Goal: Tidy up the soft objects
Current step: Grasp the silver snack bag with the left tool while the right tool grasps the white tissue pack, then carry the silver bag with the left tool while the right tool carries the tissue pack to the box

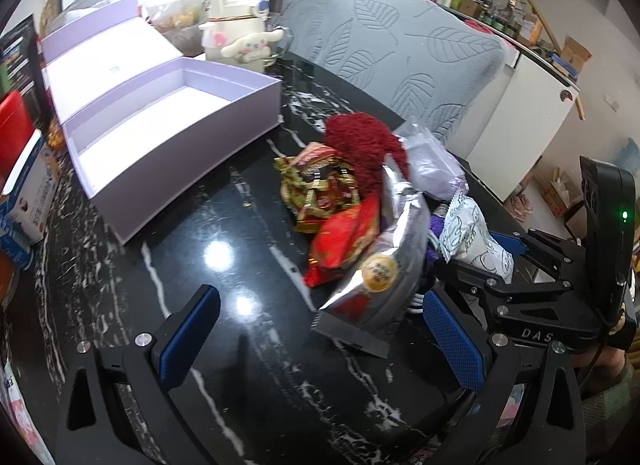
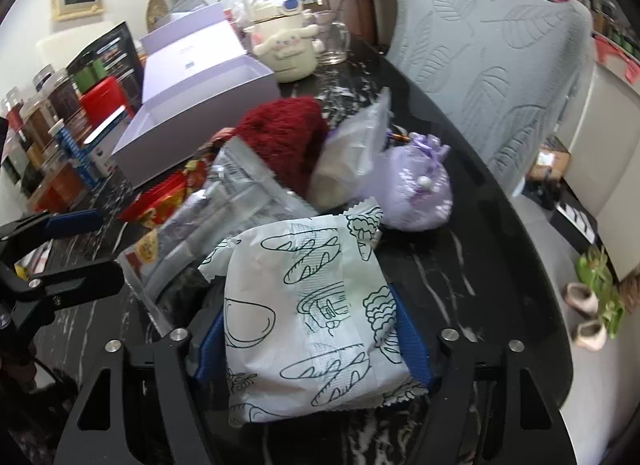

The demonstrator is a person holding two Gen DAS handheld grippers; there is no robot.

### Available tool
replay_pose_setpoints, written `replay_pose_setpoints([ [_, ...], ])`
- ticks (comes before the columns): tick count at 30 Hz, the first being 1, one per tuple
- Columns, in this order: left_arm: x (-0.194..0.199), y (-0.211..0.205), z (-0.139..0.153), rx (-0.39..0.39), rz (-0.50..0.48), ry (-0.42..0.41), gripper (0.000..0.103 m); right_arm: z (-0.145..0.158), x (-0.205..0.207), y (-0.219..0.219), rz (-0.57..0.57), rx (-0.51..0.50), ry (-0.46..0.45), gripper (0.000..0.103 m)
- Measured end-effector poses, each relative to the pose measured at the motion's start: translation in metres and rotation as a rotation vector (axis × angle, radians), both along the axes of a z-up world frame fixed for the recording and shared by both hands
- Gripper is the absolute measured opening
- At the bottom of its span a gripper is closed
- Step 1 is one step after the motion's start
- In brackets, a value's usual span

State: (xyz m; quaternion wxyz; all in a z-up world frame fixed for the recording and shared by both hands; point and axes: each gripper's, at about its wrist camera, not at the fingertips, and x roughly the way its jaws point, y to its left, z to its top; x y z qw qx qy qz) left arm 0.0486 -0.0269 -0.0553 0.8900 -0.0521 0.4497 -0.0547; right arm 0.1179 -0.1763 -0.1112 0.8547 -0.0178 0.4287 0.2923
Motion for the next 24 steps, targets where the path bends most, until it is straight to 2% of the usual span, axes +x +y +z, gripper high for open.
replay_pose_setpoints([
  [3, 0.001, -0.011, 0.000, 0.011, -0.038, -0.012, 0.101, 0.000, -0.001, -0.012, -0.034, 0.028, 0.013, 0.069],
  [5, 0.000, -0.019, 0.001, 0.019, -0.075, -0.030, 0.093, -0.001, 0.000, -0.018, -0.051, 0.035, 0.020, 0.069],
  [11, 0.000, -0.038, 0.003, 0.060, -0.151, -0.068, 0.082, -0.003, 0.001, -0.035, -0.096, 0.060, 0.039, 0.069],
  [17, -0.005, -0.051, 0.014, 0.071, -0.207, -0.134, 0.077, -0.003, 0.003, -0.045, -0.117, 0.086, 0.053, 0.069],
  [21, -0.011, -0.060, 0.024, 0.097, -0.245, -0.209, 0.077, -0.003, 0.003, -0.050, -0.126, 0.092, 0.051, 0.069],
  [24, -0.009, -0.067, 0.023, 0.107, -0.285, -0.214, 0.077, -0.003, 0.002, -0.051, -0.126, 0.100, 0.054, 0.069],
])
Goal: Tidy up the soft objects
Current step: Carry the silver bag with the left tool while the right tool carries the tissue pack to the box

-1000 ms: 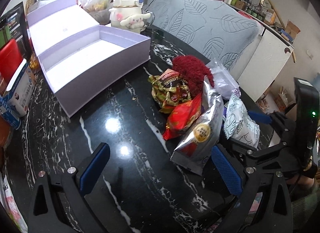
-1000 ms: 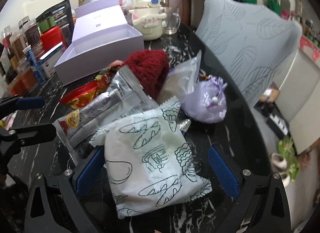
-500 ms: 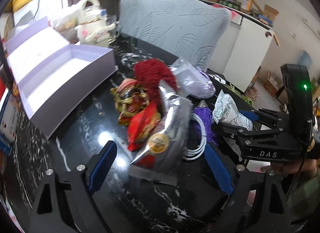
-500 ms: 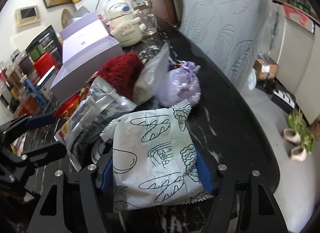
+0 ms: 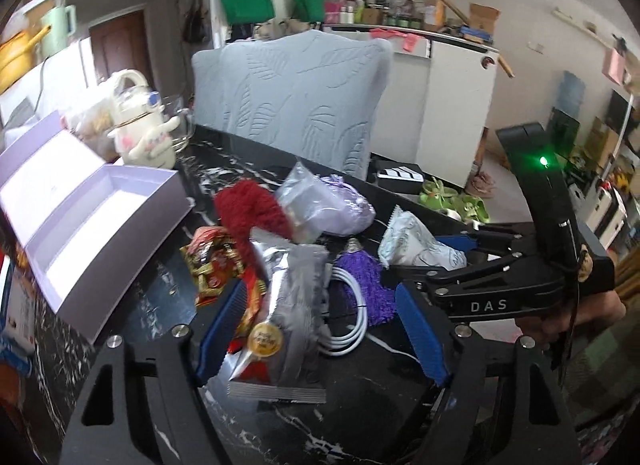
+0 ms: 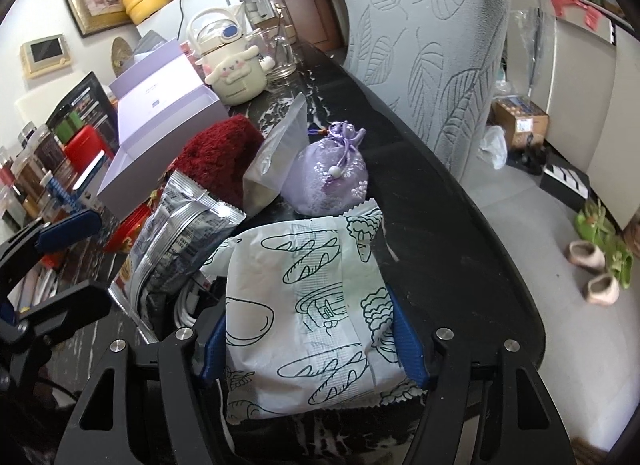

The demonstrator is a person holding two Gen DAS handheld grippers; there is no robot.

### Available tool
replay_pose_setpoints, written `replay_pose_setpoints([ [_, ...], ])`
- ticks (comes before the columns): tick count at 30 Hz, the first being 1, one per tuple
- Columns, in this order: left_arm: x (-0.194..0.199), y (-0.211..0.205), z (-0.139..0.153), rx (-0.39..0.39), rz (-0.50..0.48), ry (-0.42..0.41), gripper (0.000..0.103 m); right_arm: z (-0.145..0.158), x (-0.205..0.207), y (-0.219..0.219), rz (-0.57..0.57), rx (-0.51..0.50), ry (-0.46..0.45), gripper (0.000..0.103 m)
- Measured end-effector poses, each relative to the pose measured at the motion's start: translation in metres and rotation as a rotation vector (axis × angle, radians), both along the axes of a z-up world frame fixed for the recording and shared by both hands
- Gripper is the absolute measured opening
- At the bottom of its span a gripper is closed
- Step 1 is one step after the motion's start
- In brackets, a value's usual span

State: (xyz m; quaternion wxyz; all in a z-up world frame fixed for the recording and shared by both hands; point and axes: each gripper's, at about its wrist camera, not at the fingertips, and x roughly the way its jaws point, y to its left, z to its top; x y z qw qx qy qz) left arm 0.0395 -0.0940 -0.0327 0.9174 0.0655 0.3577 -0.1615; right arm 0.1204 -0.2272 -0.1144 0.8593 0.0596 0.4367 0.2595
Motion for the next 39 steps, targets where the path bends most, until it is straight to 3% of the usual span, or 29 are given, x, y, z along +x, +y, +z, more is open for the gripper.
replay_pose_setpoints([
  [2, 0.008, -0.003, -0.007, -0.002, -0.005, 0.033, 0.074, 0.000, 0.000, -0.001, 0.001, 0.002, 0.001, 0.069],
  [3, 0.012, -0.004, -0.010, -0.005, -0.005, 0.055, 0.063, 0.000, 0.000, -0.002, -0.001, 0.004, 0.002, 0.069],
  [4, 0.018, -0.003, -0.015, -0.011, 0.000, 0.089, 0.061, 0.000, 0.001, -0.002, -0.003, 0.005, 0.002, 0.069],
  [9, 0.036, 0.007, -0.029, -0.025, 0.068, 0.153, 0.061, 0.000, 0.000, -0.009, -0.023, 0.007, 0.003, 0.069],
  [15, 0.049, 0.010, -0.055, -0.050, 0.083, 0.271, 0.060, 0.000, -0.001, -0.007, -0.021, -0.006, -0.006, 0.069],
  [16, 0.049, 0.010, -0.056, -0.054, 0.085, 0.271, 0.060, 0.000, 0.000, -0.006, -0.020, -0.010, -0.007, 0.069],
  [19, 0.049, 0.013, -0.056, -0.078, 0.098, 0.266, 0.045, 0.000, 0.000, -0.004, -0.014, -0.016, -0.011, 0.069],
  [21, 0.050, 0.015, -0.056, -0.096, 0.103, 0.270, 0.043, 0.000, 0.000, -0.003, -0.012, -0.017, -0.013, 0.069],
  [29, 0.041, 0.016, -0.043, -0.099, 0.104, 0.227, 0.041, 0.002, -0.003, -0.004, -0.020, 0.000, -0.028, 0.060],
  [39, 0.020, 0.026, -0.030, -0.107, 0.128, 0.185, 0.041, 0.013, -0.017, 0.003, -0.001, 0.008, -0.060, 0.058],
])
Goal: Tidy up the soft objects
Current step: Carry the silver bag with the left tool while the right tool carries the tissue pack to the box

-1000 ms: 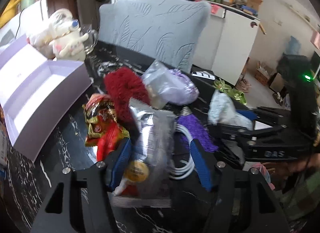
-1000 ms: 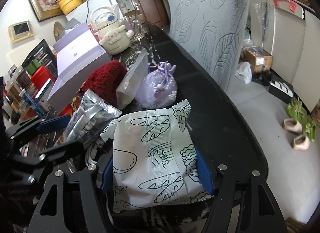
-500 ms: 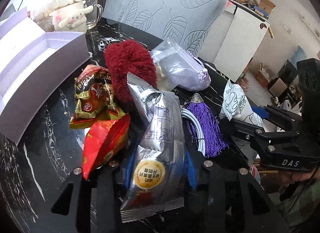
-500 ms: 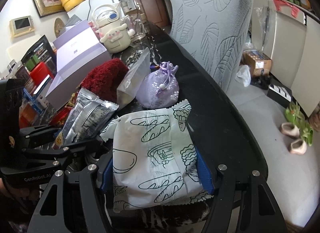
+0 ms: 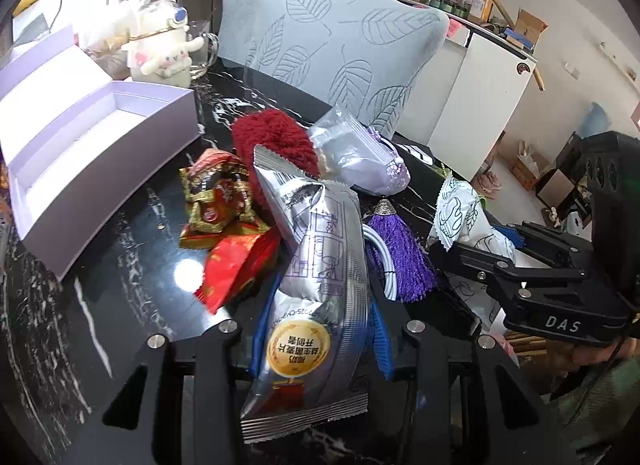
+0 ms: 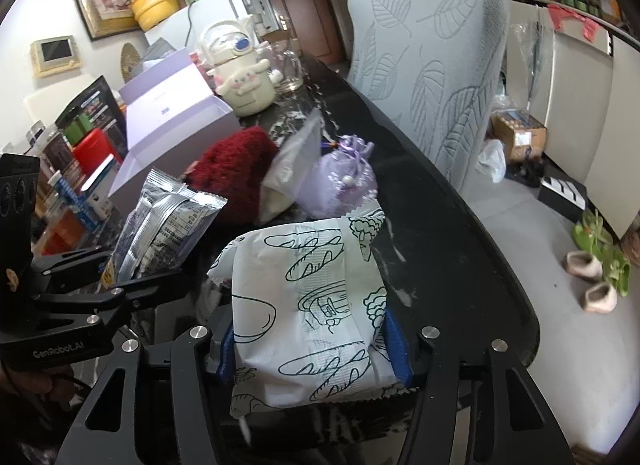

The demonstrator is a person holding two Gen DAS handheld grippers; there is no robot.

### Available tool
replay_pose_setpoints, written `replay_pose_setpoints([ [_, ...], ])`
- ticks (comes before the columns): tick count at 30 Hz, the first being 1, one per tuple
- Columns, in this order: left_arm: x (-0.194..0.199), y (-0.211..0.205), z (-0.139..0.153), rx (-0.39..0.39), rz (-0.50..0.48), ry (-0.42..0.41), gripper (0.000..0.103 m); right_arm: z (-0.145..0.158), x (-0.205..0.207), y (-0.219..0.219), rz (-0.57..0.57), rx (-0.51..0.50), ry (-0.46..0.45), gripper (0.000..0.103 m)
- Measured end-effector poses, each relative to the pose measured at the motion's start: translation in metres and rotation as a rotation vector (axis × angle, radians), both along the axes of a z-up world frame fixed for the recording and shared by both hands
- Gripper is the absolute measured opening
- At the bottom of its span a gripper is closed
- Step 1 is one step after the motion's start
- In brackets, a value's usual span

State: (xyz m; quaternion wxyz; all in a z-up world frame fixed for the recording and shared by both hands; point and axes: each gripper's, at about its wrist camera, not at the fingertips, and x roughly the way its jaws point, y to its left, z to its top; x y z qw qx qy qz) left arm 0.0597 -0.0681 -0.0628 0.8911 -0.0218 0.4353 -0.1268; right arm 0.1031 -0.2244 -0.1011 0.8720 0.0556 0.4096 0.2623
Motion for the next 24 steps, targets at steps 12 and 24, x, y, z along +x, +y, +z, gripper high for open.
replay_pose_setpoints([
  [12, -0.032, 0.015, 0.013, -0.018, 0.051, -0.041, 0.041, 0.015, -0.026, 0.023, 0.085, 0.019, -0.040, 0.057],
  [24, -0.067, 0.041, 0.028, -0.014, 0.145, -0.096, 0.041, 0.026, -0.050, 0.054, 0.205, 0.063, -0.067, 0.057],
])
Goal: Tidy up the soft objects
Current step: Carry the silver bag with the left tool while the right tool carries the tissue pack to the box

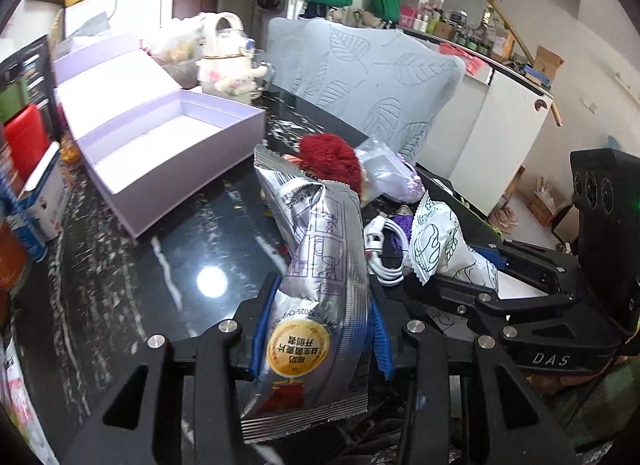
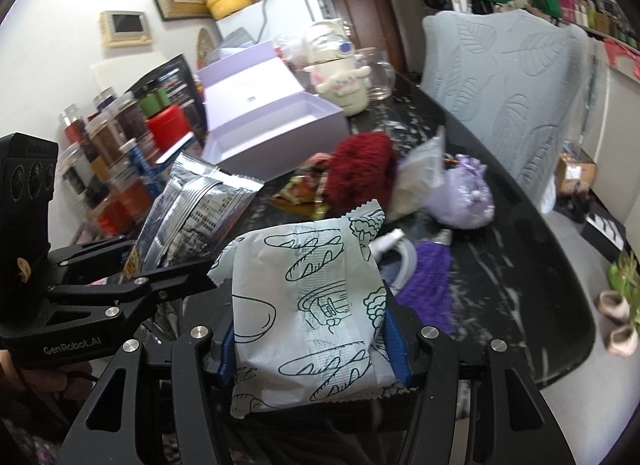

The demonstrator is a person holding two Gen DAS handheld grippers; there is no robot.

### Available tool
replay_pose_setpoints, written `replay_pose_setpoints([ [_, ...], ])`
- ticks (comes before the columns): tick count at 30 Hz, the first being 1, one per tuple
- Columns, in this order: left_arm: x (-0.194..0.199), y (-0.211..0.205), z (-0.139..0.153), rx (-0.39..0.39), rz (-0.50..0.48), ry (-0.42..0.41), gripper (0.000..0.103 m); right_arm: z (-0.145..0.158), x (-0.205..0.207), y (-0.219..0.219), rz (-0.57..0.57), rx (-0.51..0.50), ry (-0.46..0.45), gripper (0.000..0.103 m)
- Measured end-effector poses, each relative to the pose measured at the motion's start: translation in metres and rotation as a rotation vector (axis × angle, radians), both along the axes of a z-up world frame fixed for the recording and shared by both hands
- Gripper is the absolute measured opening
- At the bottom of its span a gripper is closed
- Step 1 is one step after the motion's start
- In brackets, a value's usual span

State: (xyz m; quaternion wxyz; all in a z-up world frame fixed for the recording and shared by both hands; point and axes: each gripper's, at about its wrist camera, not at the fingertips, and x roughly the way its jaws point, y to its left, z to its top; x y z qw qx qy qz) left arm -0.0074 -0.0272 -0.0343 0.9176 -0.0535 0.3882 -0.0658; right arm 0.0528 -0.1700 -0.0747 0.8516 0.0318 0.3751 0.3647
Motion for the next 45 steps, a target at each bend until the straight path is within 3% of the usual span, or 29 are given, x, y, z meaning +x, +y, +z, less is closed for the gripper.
replay_pose_setpoints([
  [22, -0.027, 0.073, 0.022, 0.011, 0.238, -0.070, 0.041, 0.025, -0.007, 0.082, 0.257, 0.058, -0.063, 0.057],
  [45, 0.022, 0.135, 0.076, 0.080, 0.282, -0.202, 0.041, 0.088, 0.041, 0.140, 0.318, 0.075, -0.232, 0.057],
])
